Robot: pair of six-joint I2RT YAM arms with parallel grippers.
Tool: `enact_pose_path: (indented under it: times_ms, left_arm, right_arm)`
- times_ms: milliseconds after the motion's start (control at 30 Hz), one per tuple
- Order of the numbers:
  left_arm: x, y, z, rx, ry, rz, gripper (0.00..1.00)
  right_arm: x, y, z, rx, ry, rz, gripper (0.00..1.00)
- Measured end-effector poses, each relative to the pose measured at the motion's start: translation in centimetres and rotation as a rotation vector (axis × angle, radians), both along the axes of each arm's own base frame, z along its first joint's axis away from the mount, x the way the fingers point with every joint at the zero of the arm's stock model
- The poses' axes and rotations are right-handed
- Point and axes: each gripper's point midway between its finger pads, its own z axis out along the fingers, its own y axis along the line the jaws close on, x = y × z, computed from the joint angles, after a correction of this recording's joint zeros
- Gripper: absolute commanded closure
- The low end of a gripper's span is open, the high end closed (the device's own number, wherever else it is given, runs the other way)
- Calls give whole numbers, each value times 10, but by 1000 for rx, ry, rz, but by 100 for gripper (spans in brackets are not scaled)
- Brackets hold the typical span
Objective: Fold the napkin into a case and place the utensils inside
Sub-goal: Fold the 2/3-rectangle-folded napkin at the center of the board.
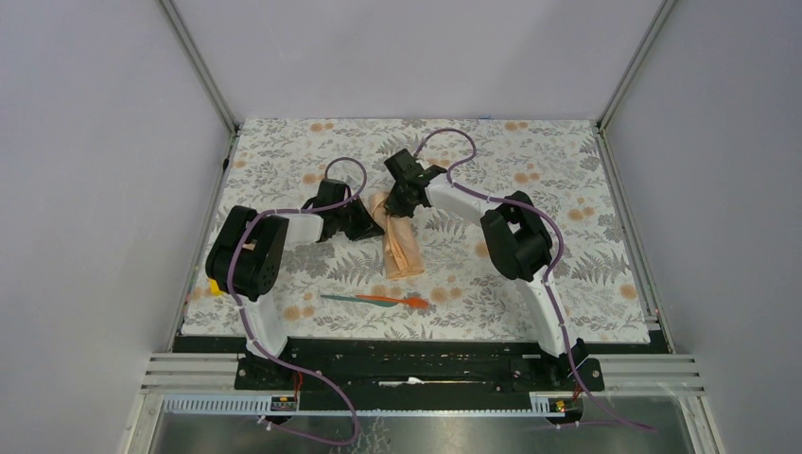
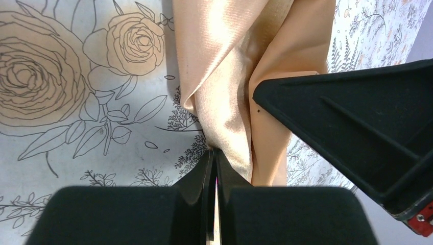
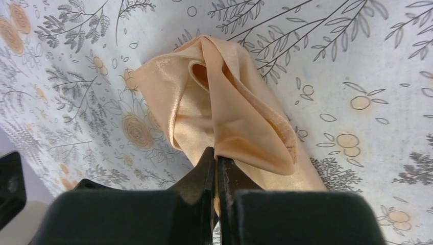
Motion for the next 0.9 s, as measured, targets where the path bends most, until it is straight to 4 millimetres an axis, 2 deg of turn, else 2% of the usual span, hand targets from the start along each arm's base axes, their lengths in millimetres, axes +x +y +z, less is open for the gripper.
enact_pose_path:
  times_ms: [267,500,633,733,767,800,833,900]
  left_arm:
    - [0,1,0,8,-2,1,95]
    - [-12,12,3,67,14,7,81]
    - [-27,22,9,110,34,13,52]
    - [-31,21,23,91,19,7,39]
    - [-30,19,27,79,13,2,26]
    - [-29,18,30,72,9,-2,18]
    - [-28,17,30,69,10,-5,17]
    - [-25,13,30,74,16,-11,23]
  right_arm:
    - [3,9,-1,71,8,-45,100]
    - [2,11,-13,106,6,-66,100]
    - [3,13,-14,134,-9,-67,100]
    - [4,15,-13,145,-15,-71,100]
    - [5,15,-13,149,-17,-72,100]
    - [5,15,-13,150,-17,-73,100]
    - [5,15,-13,152,-18,-73,100]
    - [6,15,-13,156,-19,-74,100]
